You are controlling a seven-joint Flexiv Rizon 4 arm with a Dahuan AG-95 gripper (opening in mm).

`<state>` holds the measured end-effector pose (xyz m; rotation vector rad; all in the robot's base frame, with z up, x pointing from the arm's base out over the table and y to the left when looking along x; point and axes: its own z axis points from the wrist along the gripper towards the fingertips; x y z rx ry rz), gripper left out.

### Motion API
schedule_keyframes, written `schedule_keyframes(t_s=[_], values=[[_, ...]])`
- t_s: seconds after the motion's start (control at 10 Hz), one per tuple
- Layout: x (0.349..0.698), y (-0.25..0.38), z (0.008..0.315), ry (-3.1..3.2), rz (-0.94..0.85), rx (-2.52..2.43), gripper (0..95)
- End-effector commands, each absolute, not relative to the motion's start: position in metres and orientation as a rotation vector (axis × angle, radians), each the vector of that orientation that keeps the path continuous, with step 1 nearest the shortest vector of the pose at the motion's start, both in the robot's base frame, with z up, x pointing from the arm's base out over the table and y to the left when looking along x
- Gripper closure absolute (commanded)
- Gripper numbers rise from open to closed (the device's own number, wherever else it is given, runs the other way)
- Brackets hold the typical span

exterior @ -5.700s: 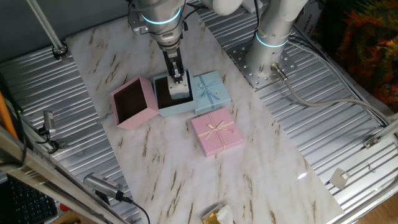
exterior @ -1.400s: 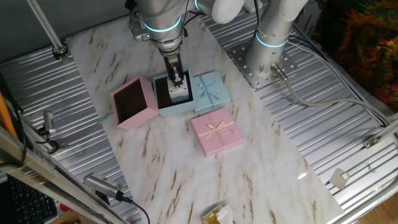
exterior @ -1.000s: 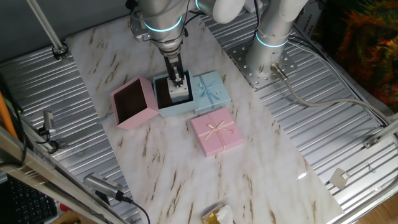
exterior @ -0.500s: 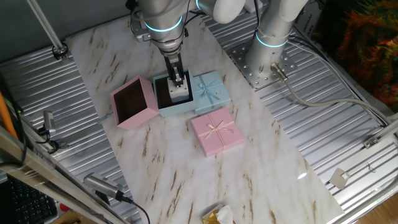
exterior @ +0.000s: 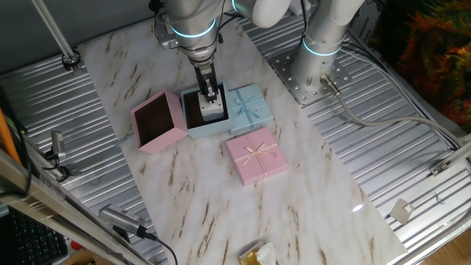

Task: Move an object from one box to another

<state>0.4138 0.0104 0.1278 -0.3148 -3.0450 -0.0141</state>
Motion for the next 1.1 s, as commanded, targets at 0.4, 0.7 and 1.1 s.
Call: schedule_keyframes(t_s=[0.4, 0.7, 1.1], values=[[0.4138, 0.0102, 0.1277, -3.045, -0.014, -0.308, 76.0], [0.4138, 0.0102, 0.1277, -3.046, -0.012, -0.305, 76.0], [0.4138, 0.0102, 0.1277, -3.049, -0.009, -0.293, 57.0]])
